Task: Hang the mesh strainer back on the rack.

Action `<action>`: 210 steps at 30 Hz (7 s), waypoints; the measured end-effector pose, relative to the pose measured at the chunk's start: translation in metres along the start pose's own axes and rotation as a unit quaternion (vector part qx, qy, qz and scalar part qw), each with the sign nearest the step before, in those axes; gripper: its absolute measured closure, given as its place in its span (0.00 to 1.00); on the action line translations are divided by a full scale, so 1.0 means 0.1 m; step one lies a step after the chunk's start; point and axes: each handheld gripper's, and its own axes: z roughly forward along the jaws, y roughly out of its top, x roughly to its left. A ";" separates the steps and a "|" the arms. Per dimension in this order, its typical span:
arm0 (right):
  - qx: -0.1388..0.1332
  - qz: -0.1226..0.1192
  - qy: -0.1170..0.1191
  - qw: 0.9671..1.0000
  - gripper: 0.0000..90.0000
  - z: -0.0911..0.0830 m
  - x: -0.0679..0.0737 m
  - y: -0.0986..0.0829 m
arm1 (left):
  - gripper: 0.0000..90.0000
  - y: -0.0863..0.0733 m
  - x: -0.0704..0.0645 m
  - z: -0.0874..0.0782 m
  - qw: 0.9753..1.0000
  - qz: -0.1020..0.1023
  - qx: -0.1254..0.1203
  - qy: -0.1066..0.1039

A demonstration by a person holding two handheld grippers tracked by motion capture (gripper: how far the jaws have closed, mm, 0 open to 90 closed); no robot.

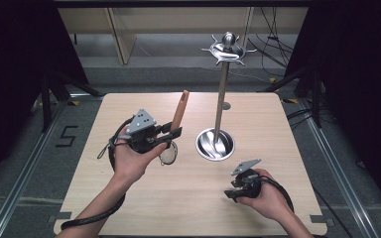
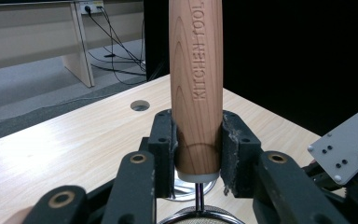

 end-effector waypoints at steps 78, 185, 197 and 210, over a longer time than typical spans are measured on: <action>-0.012 0.015 -0.004 1.000 0.58 -0.02 -0.03 -0.01 | 0.75 0.48 -0.22 0.22 0.999 0.021 -0.049 -0.013; -0.010 0.010 -0.002 1.000 0.58 -0.01 -0.04 -0.01 | 0.75 0.73 -0.44 0.73 0.993 0.056 -0.079 0.066; -0.012 0.025 0.005 1.000 0.58 0.00 -0.02 -0.01 | 0.75 0.71 -0.42 0.81 0.994 0.055 -0.068 0.067; -0.013 0.003 -0.004 1.000 0.57 -0.01 -0.04 -0.01 | 0.74 0.70 -0.41 0.85 0.995 0.055 -0.061 0.054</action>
